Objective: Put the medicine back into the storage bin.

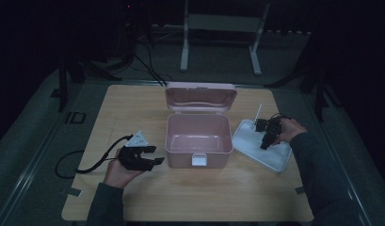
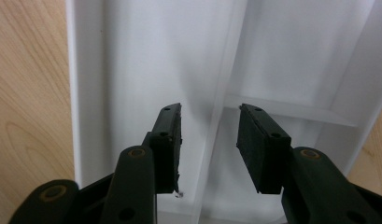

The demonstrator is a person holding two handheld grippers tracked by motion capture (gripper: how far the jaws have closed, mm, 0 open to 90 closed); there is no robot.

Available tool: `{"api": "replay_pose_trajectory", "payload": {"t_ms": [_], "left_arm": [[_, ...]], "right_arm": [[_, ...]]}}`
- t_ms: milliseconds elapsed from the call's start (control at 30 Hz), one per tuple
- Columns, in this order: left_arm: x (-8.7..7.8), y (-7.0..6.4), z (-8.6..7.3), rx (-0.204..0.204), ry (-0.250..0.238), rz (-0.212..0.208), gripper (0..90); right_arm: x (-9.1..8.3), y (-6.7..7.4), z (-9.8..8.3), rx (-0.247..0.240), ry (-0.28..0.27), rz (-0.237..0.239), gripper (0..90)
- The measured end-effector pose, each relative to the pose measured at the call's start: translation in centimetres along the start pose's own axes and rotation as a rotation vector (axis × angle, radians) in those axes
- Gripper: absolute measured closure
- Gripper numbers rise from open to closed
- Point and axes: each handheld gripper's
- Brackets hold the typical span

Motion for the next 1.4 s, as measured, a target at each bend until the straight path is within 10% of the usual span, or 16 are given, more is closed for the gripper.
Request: {"api": "replay_pose_trajectory", "payload": {"t_ms": [1400], "left_arm": [[0.3,0.0,0.0,0.003,0.010,-0.005,41.5]], "right_arm": [[2.0,-1.3,0.5,0.138,0.012,0.021,71.4]]}}
Point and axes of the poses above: each handheld gripper's, and its own axes: x roughly forward along the jaws, z roughly out of its top, y roughly to its left, and after that the axes turned 3 degrees about y, right-handed
